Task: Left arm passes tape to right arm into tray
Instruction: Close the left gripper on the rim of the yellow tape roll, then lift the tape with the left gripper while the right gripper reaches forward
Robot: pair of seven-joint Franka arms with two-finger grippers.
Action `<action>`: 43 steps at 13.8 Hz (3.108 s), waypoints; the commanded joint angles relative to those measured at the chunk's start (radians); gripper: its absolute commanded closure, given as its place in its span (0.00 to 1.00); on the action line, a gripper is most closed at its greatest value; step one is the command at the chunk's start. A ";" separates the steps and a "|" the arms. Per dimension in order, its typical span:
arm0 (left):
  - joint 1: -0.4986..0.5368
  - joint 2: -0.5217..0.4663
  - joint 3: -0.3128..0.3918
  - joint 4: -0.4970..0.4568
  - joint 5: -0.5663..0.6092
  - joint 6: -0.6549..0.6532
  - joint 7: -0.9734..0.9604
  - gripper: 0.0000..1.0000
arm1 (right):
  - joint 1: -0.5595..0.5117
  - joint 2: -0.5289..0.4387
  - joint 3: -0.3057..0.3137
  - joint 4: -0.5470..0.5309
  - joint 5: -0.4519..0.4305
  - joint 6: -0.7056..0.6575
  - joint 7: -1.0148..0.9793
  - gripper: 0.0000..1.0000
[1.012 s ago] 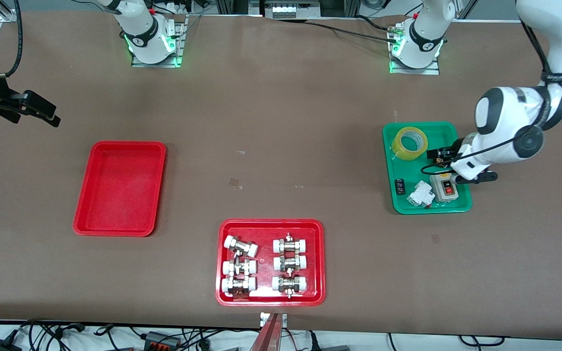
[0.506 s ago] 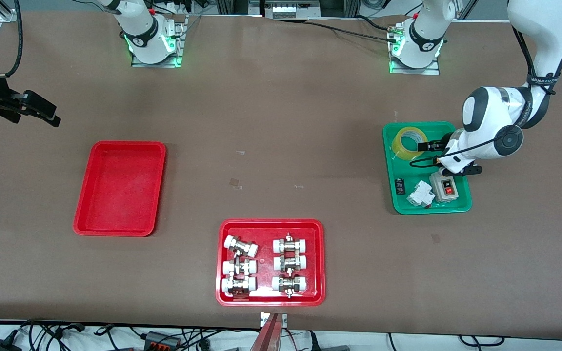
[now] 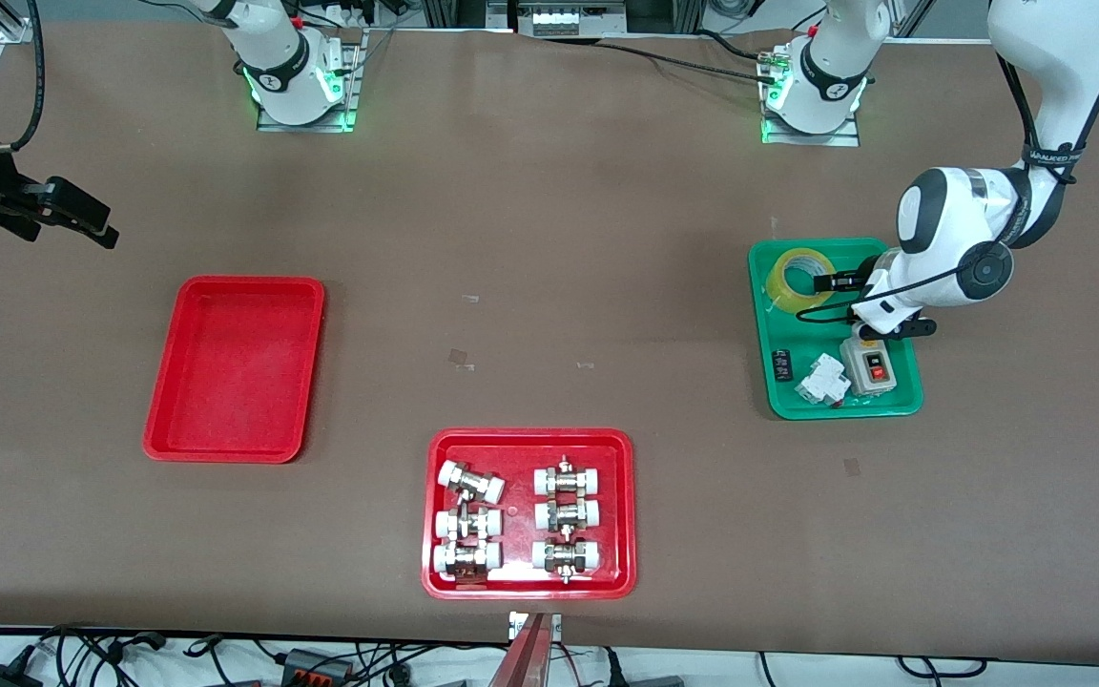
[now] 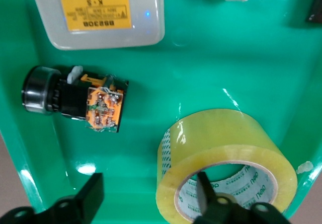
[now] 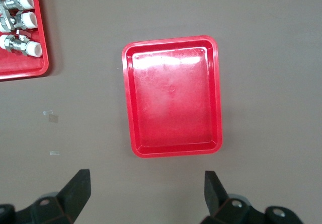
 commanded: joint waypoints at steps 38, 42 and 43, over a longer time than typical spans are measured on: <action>-0.420 0.061 -0.137 0.783 -0.559 -0.080 -1.000 1.00 | -0.013 0.081 0.004 0.005 0.050 -0.053 -0.054 0.00; -0.532 0.118 -0.136 0.782 -0.649 0.103 -1.313 1.00 | -0.023 0.113 0.003 0.005 0.295 -0.073 -0.108 0.00; -0.553 0.139 -0.136 0.782 -0.652 0.120 -1.414 1.00 | -0.023 0.127 0.003 0.005 0.367 -0.075 -0.111 0.00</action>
